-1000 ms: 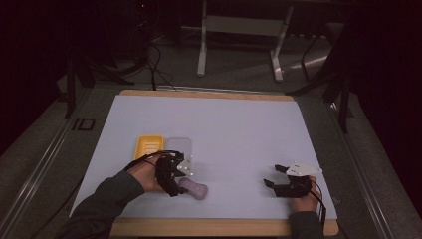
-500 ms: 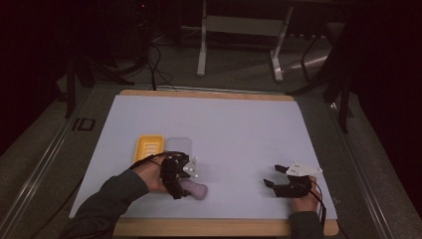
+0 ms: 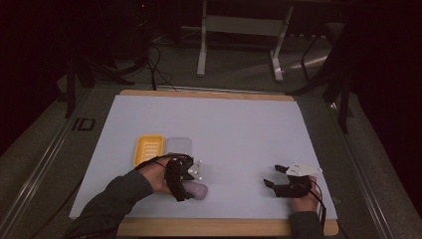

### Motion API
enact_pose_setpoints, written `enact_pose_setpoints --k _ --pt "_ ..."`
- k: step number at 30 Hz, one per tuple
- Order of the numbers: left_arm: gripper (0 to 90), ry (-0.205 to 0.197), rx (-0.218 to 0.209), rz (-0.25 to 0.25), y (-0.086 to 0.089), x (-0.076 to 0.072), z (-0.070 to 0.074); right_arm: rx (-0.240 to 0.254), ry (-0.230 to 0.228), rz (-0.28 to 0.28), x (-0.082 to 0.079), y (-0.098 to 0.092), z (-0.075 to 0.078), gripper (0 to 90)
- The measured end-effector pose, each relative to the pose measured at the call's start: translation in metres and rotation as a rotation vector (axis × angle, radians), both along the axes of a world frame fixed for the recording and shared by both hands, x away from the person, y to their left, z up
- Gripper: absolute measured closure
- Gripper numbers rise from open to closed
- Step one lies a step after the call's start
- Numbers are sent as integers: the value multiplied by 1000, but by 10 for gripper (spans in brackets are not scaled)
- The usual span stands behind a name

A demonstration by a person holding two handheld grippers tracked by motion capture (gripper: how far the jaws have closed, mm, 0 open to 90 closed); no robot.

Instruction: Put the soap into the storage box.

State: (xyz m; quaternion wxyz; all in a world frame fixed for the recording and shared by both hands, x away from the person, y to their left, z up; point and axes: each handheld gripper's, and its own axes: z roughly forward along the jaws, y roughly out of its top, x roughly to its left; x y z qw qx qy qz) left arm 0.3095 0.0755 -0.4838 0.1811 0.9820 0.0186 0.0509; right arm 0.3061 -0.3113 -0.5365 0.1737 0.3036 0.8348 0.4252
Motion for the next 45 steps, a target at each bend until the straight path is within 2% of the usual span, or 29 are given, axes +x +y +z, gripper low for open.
enact_pose_setpoints --k 2,6,16,23,26,28,34,37,42,45 --pt "194 -24 19 -1 -2 0 -1 0 0 0 0 0 0 257" --pt "162 -36 29 -8 -5 -2 -3 -1 0 2 0 0 0 257" --pt "146 -36 19 -29 -8 -3 -5 2 3 0 0 0 0 256" --pt "150 -41 38 -44 -10 -4 -14 0 2 2 0 0 0 257" --pt "160 -52 60 -63 -12 -6 -17 0 2 1 0 0 0 256" --pt "178 -50 78 -75 -13 -6 -19 0 2 1 0 0 0 256" --pt "230 -46 75 -89 -17 -7 -20 -1 2 2 0 0 0 256" --pt "308 -41 66 -98 -17 -8 -19 -1 3 2 0 0 0 256" --pt "385 -34 60 -81 -18 -6 -19 -1 3 2 0 0 0 256" --pt "411 -35 69 -65 -18 -6 -18 -1 3 2 0 0 0 256"
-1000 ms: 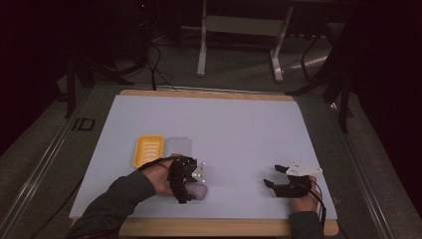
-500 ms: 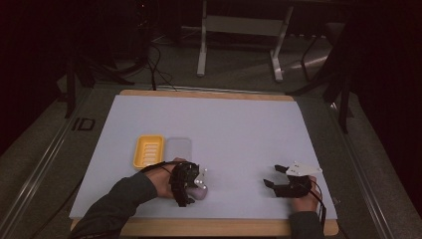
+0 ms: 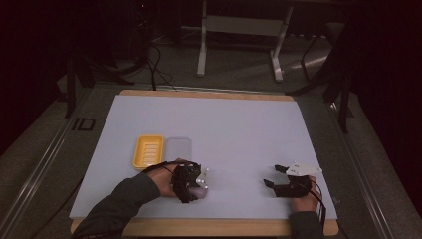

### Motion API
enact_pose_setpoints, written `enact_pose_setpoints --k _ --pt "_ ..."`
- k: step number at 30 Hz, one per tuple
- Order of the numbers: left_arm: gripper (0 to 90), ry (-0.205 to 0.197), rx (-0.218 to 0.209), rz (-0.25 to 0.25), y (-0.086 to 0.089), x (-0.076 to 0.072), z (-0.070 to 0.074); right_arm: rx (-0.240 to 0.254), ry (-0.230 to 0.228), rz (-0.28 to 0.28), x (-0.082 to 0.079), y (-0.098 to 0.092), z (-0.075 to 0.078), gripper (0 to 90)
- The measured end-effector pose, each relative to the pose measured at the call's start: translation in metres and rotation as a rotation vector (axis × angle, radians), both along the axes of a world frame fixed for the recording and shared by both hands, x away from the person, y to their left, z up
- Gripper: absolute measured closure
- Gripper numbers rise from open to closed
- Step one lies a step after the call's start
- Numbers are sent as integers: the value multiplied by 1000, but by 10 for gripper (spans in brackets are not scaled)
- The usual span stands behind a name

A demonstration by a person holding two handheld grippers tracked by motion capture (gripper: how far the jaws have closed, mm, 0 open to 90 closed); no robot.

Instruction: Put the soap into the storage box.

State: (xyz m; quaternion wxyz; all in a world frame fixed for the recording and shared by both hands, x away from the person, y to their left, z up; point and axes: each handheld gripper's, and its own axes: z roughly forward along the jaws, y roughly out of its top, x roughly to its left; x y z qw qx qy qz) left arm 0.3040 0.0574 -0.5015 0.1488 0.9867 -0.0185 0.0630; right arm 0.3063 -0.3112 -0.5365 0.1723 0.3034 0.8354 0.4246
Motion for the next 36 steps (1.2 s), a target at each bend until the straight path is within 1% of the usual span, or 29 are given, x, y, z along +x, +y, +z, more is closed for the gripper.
enact_pose_setpoints --k 3,6,12,16,17,22,25,33,36 --pt "450 -2 4 16 0 1 1 1 0 0 0 0 0 256" --pt "463 5 3 20 1 3 1 0 0 0 0 0 0 256" --pt "462 31 39 37 -3 5 1 1 1 -1 0 0 0 256" --pt "471 44 67 31 -6 7 2 1 1 0 0 0 0 256" --pt "473 49 69 36 -7 7 2 1 1 0 0 0 0 256" --pt "487 63 107 40 -11 8 3 1 3 1 0 0 0 256" --pt "488 74 114 47 -12 9 3 1 6 0 0 0 0 256" --pt "492 88 129 61 -14 10 3 -1 9 -1 0 0 0 256" --pt "494 89 144 66 -16 11 3 -2 9 0 0 0 0 256"
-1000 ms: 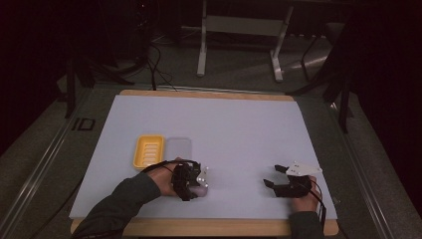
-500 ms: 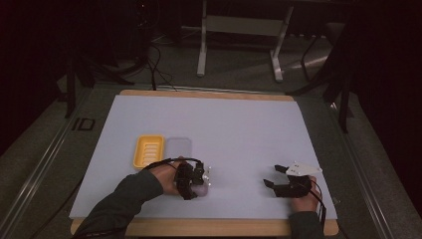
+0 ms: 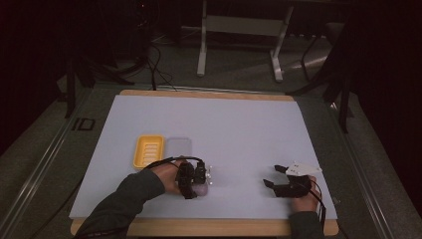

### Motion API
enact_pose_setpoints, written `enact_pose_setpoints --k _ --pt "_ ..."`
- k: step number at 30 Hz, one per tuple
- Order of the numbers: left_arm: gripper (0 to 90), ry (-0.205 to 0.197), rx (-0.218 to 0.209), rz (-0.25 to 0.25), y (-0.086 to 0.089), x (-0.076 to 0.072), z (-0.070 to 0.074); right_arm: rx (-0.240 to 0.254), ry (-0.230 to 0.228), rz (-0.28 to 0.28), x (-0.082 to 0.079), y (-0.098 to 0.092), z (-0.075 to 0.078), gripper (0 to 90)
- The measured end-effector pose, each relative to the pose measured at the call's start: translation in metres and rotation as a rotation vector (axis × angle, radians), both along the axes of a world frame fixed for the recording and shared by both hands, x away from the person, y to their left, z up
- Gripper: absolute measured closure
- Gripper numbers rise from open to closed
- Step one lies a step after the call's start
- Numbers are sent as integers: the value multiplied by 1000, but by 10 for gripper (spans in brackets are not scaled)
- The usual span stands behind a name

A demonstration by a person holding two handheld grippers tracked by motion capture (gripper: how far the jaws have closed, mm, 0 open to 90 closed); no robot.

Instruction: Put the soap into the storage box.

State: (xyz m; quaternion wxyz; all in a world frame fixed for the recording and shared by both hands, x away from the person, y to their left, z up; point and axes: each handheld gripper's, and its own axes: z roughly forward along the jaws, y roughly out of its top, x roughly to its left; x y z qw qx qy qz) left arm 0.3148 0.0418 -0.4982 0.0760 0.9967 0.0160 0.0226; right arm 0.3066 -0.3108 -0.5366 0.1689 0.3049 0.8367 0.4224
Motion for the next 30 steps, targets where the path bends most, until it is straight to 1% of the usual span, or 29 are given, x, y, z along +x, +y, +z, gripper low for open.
enact_pose_setpoints --k 4,12,20,24,26,30 --pt "496 2 15 0 -2 0 0 -2 1 0 0 0 0 256" --pt "498 -4 5 -13 -1 -1 0 -2 1 0 0 0 0 256" --pt "499 2 -1 -6 1 0 1 -2 1 1 0 0 0 256" --pt "499 -3 -4 -11 1 1 3 -1 1 0 0 0 0 256" --pt "499 -9 -6 -9 1 1 4 -2 1 0 0 0 0 256" --pt "499 -9 -12 0 2 3 6 -2 2 0 0 0 0 256"
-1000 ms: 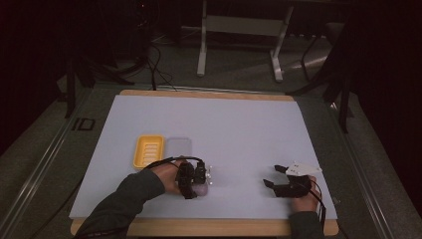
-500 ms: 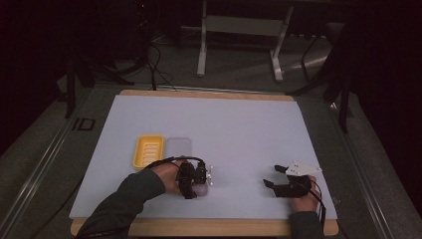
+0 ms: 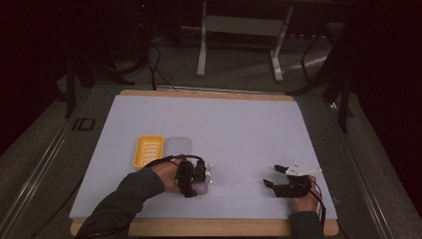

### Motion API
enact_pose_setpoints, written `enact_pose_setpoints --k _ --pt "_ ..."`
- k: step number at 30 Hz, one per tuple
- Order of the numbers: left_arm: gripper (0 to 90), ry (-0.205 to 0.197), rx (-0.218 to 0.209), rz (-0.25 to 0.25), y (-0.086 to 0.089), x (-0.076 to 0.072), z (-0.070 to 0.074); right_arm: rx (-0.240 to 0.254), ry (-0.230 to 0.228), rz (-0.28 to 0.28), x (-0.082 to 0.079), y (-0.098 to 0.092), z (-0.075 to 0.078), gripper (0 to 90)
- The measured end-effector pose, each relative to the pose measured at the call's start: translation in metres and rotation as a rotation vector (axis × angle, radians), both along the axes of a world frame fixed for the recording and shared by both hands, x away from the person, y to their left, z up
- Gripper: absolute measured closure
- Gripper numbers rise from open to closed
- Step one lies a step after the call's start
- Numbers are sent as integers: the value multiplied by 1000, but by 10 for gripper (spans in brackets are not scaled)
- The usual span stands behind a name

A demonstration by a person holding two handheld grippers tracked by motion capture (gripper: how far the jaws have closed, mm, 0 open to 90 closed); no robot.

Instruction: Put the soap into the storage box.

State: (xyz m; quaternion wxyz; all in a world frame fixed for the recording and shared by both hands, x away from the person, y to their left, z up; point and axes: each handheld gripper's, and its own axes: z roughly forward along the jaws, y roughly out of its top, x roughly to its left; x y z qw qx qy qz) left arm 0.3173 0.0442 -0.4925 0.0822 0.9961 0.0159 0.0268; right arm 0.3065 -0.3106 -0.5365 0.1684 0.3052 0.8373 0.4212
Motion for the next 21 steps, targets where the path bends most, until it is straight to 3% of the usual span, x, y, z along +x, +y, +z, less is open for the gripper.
enact_pose_setpoints --k 21 --pt "500 -9 -14 17 7 3 12 0 0 0 0 0 0 256"
